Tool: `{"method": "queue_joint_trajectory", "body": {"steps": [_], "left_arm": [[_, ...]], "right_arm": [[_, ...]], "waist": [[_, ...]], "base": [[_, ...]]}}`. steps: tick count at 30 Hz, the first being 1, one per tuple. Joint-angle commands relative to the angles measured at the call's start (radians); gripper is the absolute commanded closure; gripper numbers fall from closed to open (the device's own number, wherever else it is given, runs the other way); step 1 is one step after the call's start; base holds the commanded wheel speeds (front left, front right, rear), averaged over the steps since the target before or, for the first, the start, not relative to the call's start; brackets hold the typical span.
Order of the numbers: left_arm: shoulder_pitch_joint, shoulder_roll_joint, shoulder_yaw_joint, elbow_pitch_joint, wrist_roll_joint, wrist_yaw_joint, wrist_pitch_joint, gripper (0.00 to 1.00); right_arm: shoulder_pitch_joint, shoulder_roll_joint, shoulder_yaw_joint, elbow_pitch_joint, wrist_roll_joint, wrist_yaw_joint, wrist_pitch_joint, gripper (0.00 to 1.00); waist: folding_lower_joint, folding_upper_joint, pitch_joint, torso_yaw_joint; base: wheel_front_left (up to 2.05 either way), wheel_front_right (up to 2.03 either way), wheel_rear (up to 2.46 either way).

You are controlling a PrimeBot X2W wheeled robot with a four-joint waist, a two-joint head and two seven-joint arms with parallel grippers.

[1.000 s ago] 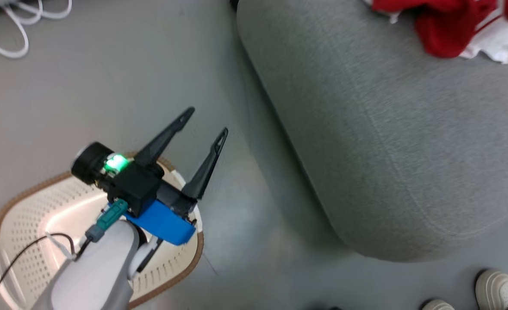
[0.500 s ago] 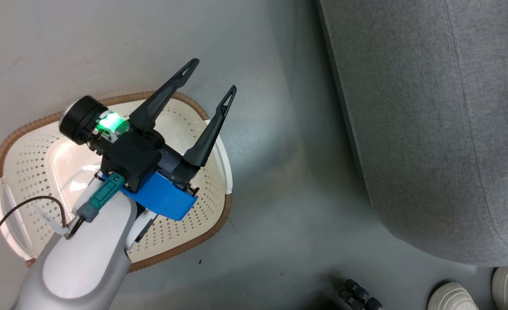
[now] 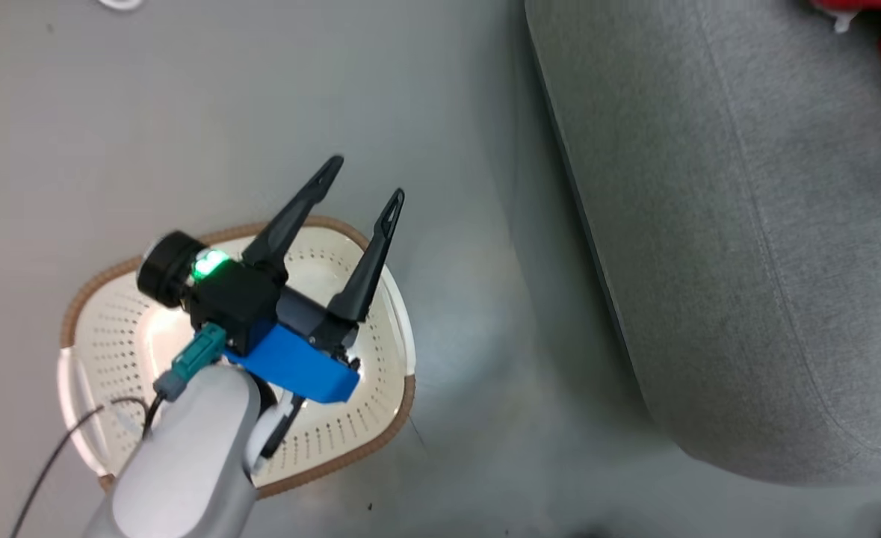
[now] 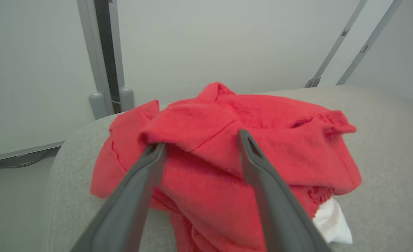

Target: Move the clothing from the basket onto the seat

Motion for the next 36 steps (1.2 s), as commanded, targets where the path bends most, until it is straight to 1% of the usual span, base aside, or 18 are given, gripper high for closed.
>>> {"method": "queue_joint_trajectory", "body": {"steps": [1, 4, 7, 10, 13, 14, 15, 23, 25, 28, 31, 36], "left_arm": [[0.029, -0.005, 0.007, 0.007, -0.008, 0.002, -0.004, 0.00], [0.087, -0.031, 0.040, 0.020, -0.019, 0.001, -0.005, 0.00], [0.145, -0.050, 0.071, 0.044, -0.026, -0.001, -0.004, 0.00], [0.208, -0.069, 0.111, 0.072, -0.036, -0.003, -0.004, 0.00], [0.262, -0.083, 0.150, 0.091, -0.039, -0.004, -0.004, 0.00], [0.295, -0.089, 0.176, 0.099, -0.036, -0.005, -0.004, 0.00], [0.310, -0.094, 0.191, 0.102, -0.036, -0.005, -0.004, 0.00], [0.428, -0.128, 0.307, 0.089, -0.024, -0.007, -0.004, 0.00], [0.456, -0.138, 0.323, 0.095, -0.024, -0.007, -0.004, 0.00], [0.483, -0.145, 0.343, 0.095, -0.026, -0.008, -0.004, 0.00], [0.509, -0.149, 0.362, 0.104, -0.027, -0.008, -0.004, 0.00], [0.529, -0.154, 0.385, 0.119, -0.027, -0.009, -0.004, 0.00]], "right_arm": [[0.030, -0.001, 0.014, -0.010, 0.004, -0.001, -0.004, 0.00], [0.099, -0.017, 0.052, -0.049, -0.001, -0.001, -0.009, 0.00], [0.186, 0.004, 0.068, -0.093, 0.001, -0.001, -0.009, 0.00], [0.288, 0.033, 0.087, -0.147, -0.005, -0.001, -0.008, 0.00], [0.395, 0.081, 0.094, -0.220, 0.013, -0.001, -0.008, 0.00], [0.467, 0.112, 0.100, -0.274, 0.016, -0.001, -0.003, 0.00], [0.504, 0.127, 0.098, -0.301, 0.014, -0.001, 0.000, 0.00], [0.769, 0.257, 0.075, -0.516, -0.049, -0.001, 0.043, 0.00], [0.827, 0.294, 0.063, -0.567, -0.061, -0.001, 0.053, 0.00], [0.901, 0.331, 0.058, -0.632, -0.085, -0.001, 0.071, 0.00], [0.956, 0.360, 0.061, -0.687, -0.097, -0.001, 0.087, 0.00], [1.020, 0.383, 0.067, -0.764, -0.137, -0.001, 0.118, 0.00]], "waist": [[0.0001, -0.0001, -0.090, 0.032], [0.0001, -0.0001, -0.179, 0.063], [0.0001, -0.0001, -0.261, 0.095], [0.0001, -0.0001, -0.351, 0.126], [0.0001, -0.0001, -0.419, 0.157], [0.0001, -0.0001, -0.453, 0.175], [0.0001, -0.0001, -0.468, 0.185], [0.0001, -0.0001, -0.555, 0.246], [0.0001, -0.0001, -0.572, 0.260], [0.0001, -0.0001, -0.593, 0.278], [0.0001, -0.0001, -0.611, 0.289], [0.0001, -0.0001, -0.630, 0.303]], "base": [[0.00, 0.00, 0.00], [0.00, 0.00, 0.00], [0.00, 0.00, 0.00], [0.00, 0.00, 0.00], [0.00, 0.00, 0.00], [0.00, 0.00, 0.00], [0.00, 0.00, 0.00], [0.00, 0.00, 0.00], [0.00, 0.00, 0.00], [0.00, 0.00, 0.00], [0.00, 0.00, 0.00], [0.00, 0.00, 0.00]]}}
